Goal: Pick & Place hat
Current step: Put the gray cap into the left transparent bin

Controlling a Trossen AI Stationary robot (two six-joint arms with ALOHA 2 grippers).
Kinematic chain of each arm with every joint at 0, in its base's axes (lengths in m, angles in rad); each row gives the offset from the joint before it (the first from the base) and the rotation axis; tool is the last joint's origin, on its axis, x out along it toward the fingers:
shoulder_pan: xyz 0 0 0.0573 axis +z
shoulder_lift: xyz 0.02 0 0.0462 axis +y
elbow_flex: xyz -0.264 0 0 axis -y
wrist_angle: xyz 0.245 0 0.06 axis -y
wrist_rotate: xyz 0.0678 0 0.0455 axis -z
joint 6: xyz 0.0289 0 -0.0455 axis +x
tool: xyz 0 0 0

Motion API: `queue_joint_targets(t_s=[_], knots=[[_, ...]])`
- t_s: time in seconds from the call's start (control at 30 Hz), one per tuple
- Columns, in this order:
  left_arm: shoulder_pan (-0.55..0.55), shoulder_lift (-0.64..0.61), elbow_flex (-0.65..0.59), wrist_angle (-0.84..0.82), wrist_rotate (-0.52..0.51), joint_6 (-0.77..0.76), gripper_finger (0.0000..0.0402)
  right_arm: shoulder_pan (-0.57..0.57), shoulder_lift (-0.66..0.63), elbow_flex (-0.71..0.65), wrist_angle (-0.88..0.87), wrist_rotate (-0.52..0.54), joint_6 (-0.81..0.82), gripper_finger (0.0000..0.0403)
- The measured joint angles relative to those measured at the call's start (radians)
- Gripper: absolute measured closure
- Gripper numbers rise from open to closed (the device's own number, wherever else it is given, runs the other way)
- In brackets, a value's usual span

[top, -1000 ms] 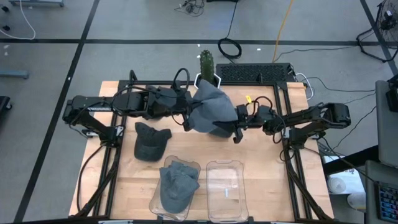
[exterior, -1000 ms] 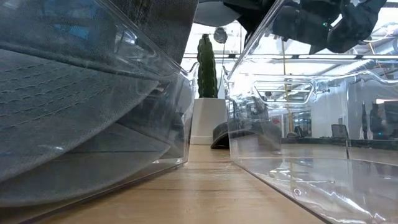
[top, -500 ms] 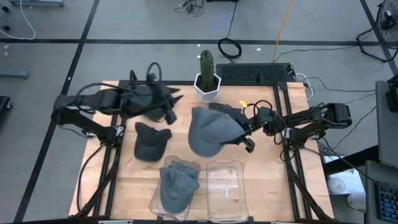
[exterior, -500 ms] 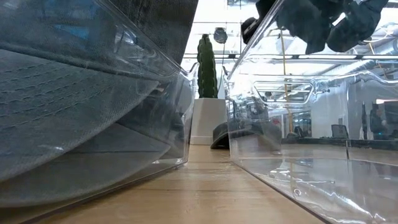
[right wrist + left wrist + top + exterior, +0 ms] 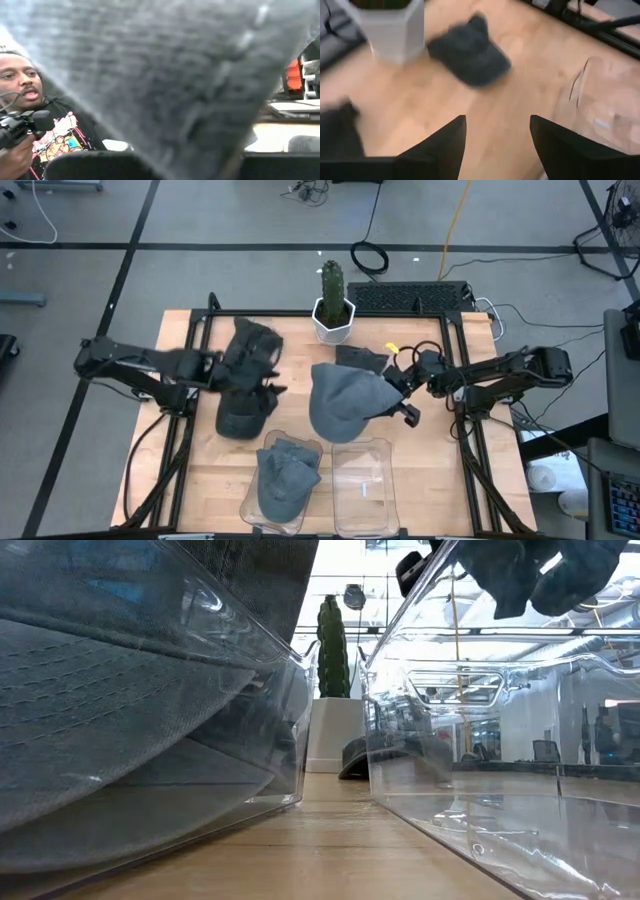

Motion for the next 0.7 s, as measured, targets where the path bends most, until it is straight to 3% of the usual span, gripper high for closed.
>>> queue_joint_targets(t_s=[0.13,0.27,0.47,0.57,0.7], knots=[[-0.087,-0.125,-0.256,0.236,-0.010,-0.082,0.0194,-0.007,-0.033,0.000,-0.057,0.001,-0.013,0.0402],[-0.156,-0.226,-0.483,0.617,0.023,0.060,0.0210,-0.019,-0.043,0.000,-0.097,0.063,-0.038,0.0403],[-0.135,-0.239,-0.748,1.270,0.217,0.160,0.0217,-0.013,-0.034,0.015,-0.163,0.135,-0.058,0.0403],[-0.095,-0.218,-0.801,1.414,0.235,0.087,0.0217,0.023,-0.029,0.046,-0.181,0.140,-0.077,0.0403],[-0.049,-0.175,-0.787,1.435,0.243,-0.020,0.0217,0.077,0.002,0.101,-0.272,0.202,-0.149,0.0403]])
